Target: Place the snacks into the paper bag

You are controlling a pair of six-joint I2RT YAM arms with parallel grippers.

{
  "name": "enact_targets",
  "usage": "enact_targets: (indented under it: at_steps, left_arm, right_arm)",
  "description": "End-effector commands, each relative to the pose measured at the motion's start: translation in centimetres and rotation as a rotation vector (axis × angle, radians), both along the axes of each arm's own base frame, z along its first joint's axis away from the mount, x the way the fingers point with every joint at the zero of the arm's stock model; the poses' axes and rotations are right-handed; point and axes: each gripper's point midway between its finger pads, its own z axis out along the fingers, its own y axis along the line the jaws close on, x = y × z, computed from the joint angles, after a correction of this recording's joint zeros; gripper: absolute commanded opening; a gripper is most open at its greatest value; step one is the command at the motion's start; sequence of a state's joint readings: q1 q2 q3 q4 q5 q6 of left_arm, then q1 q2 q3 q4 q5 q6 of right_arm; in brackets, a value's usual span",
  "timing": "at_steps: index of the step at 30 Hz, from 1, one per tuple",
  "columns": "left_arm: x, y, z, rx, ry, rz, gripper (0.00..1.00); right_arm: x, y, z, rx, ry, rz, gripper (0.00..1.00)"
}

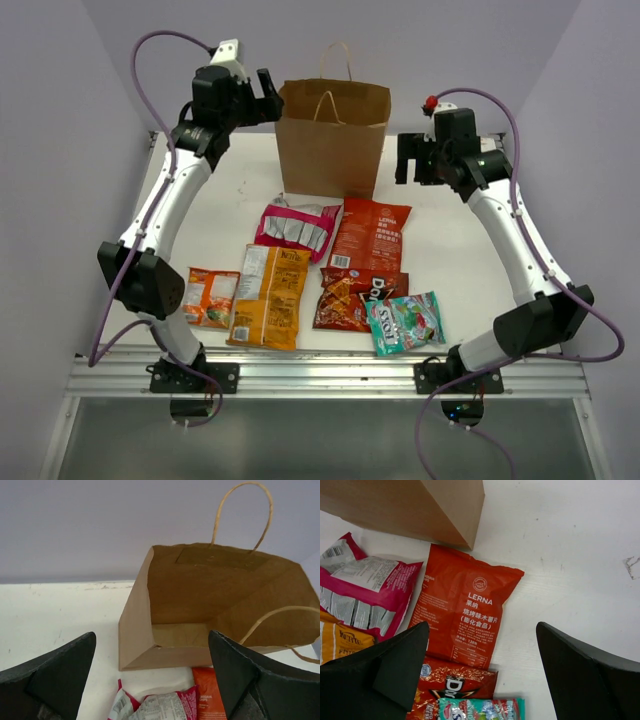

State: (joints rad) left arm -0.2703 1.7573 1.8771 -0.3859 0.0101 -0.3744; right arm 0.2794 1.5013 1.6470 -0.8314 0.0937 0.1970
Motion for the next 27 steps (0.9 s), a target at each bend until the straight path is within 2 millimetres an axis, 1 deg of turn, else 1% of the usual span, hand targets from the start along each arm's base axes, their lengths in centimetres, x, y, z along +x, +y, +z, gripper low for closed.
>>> enact_targets:
  at_steps: [1, 2, 4, 5, 7, 10, 11, 12, 14, 15, 16, 17, 18, 19, 20, 21, 22, 23, 25, 26, 27]
  left_arm:
    - [1.1, -1.2, 4.3, -0.056, -0.149, -0.056, 0.98]
    - [1.9, -1.4, 3.9, -0.056, -0.149, -0.057, 0.97]
    - [2.7, -1.6, 3.4, -0.054, -0.142, -0.055, 0.96]
    - [3.4, -1.8, 2.8, -0.053, -0.134, -0.057, 0.95]
    - [3.9, -2.1, 2.2, -0.052, -0.125, -0.064, 0.92]
    - [4.7, -2.3, 0.5, -0.045, -0.096, -0.066, 0.89]
    - [5.1, -2.3, -0.4, -0.039, -0.079, -0.057, 0.88]
    - [5.2, -2.3, -0.7, -0.037, -0.073, -0.055, 0.87]
    - [5.4, -2.2, -1.4, -0.03, -0.061, -0.05, 0.78]
    - [5.5, -2.2, -1.6, -0.029, -0.056, -0.049, 0.73]
    - [5.6, -2.3, -1.7, -0.03, -0.059, -0.049, 0.61]
    - [5.7, -2.3, -1.9, -0.03, -0.056, -0.052, 0.53]
    - [5.7, -2.4, -1.9, -0.033, -0.058, -0.057, 0.43]
    - [5.7, -2.5, -1.6, -0.039, -0.064, -0.057, 0.25]
    - [5.8, -2.6, -1.7, -0.041, -0.062, -0.061, 0.14]
    - [5.8, -2.6, -1.8, -0.042, -0.059, -0.061, 0.03]
    - [5.7, -2.6, -1.6, -0.046, -0.059, -0.06, 0.0]
    - [5.7, -2.7, -1.6, -0.046, -0.057, -0.06, 0.0]
    - [5.5, -2.5, -1.6, -0.043, -0.054, -0.059, 0.0]
    - [5.4, -2.4, -1.5, -0.042, -0.052, -0.054, 0.0]
    - [5.3, -2.4, -1.7, -0.037, -0.044, -0.055, 0.0]
  right_arm:
    - [0.4, 0.2, 3.5, 0.055, -0.106, -0.024, 0.92]
    - [0.6, 0.1, 3.2, 0.048, -0.095, -0.033, 0.92]
    - [0.7, -0.1, 3.3, 0.041, -0.093, -0.042, 0.92]
    - [0.6, -0.2, 3.3, 0.036, -0.096, -0.044, 0.92]
    - [0.5, -0.3, 3.3, 0.033, -0.096, -0.045, 0.92]
    - [0.4, -0.3, 2.9, 0.034, -0.088, -0.043, 0.92]
    - [0.3, -0.3, 2.8, 0.035, -0.088, -0.044, 0.92]
    - [0.3, -0.2, 2.6, 0.037, -0.084, -0.041, 0.92]
    - [0.3, -0.1, 2.3, 0.045, -0.083, -0.043, 0.92]
    - [0.2, -0.1, 1.8, 0.045, -0.073, -0.039, 0.91]
    - [0.3, 0.0, 1.6, 0.048, -0.077, -0.039, 0.9]
    - [0.2, -0.1, 1.3, 0.047, -0.076, -0.04, 0.89]
    - [0.2, -0.2, 0.1, 0.041, -0.067, -0.048, 0.89]
    - [0.3, -0.4, -0.7, 0.038, -0.064, -0.064, 0.88]
    - [-0.2, -0.5, -2.9, 0.038, -0.022, -0.077, 0.88]
    - [-0.2, -0.6, -3.8, 0.04, -0.012, -0.094, 0.88]
    - [0.2, -0.6, -4.7, 0.044, -0.015, -0.11, 0.89]
    - [0.2, -0.6, -5.9, 0.05, 0.003, -0.129, 0.89]
    - [0.4, -0.9, -10.3, 0.032, 0.076, -0.159, 0.91]
    - [0.5, -0.7, -11.7, 0.034, 0.102, -0.16, 0.92]
    - [0.6, -0.6, -13.6, 0.031, 0.128, -0.161, 0.92]
